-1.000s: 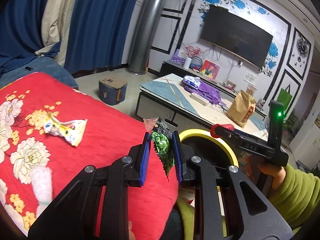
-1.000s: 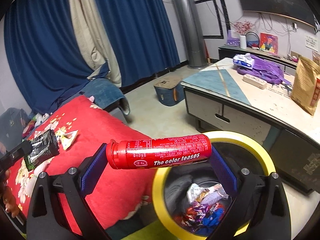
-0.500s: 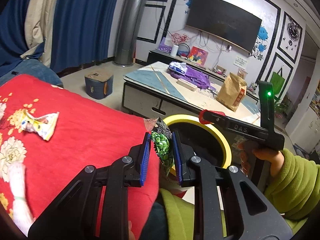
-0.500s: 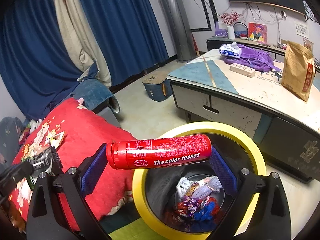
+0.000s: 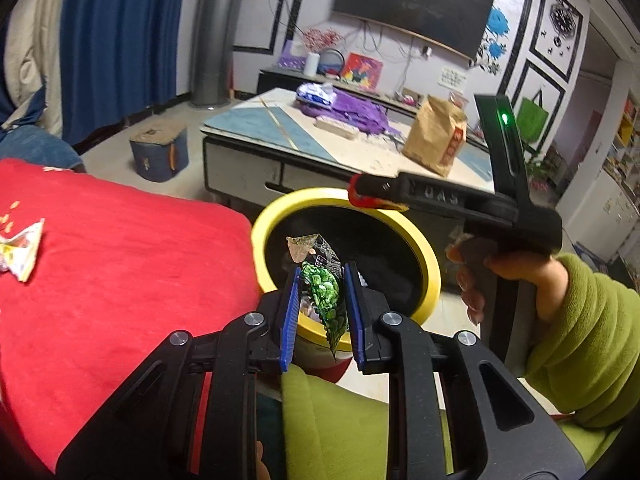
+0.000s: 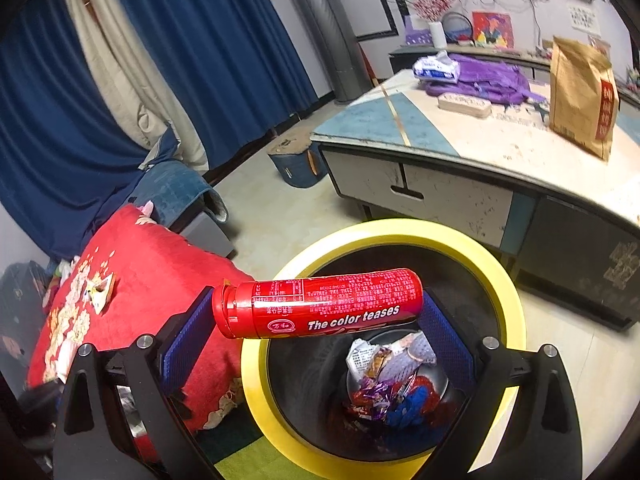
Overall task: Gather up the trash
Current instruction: 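Carry the red can and the foam net with snack pack over the yellow-rimmed bin, then open both grippers to drop the can and foam net into the bin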
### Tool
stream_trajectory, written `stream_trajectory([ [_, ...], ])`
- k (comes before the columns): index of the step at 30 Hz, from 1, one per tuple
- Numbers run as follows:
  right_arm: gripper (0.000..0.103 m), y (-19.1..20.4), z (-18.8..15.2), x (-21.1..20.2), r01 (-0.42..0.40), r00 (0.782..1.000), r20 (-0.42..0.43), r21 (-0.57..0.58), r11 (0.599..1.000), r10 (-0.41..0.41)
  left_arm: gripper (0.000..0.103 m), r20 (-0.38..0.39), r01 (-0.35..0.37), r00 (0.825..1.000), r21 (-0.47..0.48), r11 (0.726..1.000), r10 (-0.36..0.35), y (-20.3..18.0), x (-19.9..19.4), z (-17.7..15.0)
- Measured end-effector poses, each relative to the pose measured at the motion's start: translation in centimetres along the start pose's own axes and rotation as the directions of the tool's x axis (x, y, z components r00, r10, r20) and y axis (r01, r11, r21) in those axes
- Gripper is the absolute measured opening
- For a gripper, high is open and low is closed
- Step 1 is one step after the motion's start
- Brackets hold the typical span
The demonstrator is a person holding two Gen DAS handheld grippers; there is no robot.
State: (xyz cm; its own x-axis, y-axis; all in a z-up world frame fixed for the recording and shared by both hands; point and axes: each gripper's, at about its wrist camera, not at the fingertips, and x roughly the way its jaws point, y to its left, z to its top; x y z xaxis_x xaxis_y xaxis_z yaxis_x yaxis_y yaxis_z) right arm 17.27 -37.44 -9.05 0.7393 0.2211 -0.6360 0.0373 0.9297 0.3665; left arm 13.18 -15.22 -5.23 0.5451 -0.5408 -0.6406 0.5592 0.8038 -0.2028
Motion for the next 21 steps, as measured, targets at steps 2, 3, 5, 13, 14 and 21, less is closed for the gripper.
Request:
stream_trajectory([
  [2, 0.095, -0.3, 0.1, 0.3, -0.001, 1.000, -0.011, 0.011, 1.000, 0.001, 0.016, -0.010, 0.008, 1.000, 0.005, 1.000, -0.008, -0.4, 0.7, 0.0],
  [3, 0.095, -0.4, 0.1, 0.4, 0.000, 1.000, -0.014, 0.013, 1.000, 0.000, 0.016, -0.014, 0.017, 1.000, 0.011, 1.000, -0.016, -0.6, 1.1, 0.1],
  [5, 0.095, -0.6, 0.1, 0.6, -0.005, 1.000, -0.022, 0.021, 1.000, 0.006, 0.016, -0.019, 0.023, 1.000, 0.028, 0.999, -0.022, -1.2, 1.6, 0.1],
  [13, 0.095, -1.4, 0.4, 1.3, -0.012, 0.999, -0.046, 0.048, 0.999, 0.014, 0.016, -0.058, 0.049, 0.997, 0.070, 0.996, -0.045, -2.5, 3.9, -0.3],
  [14, 0.095, -1.6, 0.4, 1.4, -0.012, 0.999, -0.048, 0.052, 0.999, 0.014, 0.016, -0.063, 0.053, 0.997, 0.069, 0.996, -0.049, -2.5, 4.2, -0.2],
  [21, 0.097, -2.6, 0.4, 1.6, -0.012, 0.999, -0.051, 0.092, 0.996, 0.017, 0.016, -0.087, 0.056, 0.995, 0.081, 0.995, -0.049, -2.9, 5.7, 0.1],
])
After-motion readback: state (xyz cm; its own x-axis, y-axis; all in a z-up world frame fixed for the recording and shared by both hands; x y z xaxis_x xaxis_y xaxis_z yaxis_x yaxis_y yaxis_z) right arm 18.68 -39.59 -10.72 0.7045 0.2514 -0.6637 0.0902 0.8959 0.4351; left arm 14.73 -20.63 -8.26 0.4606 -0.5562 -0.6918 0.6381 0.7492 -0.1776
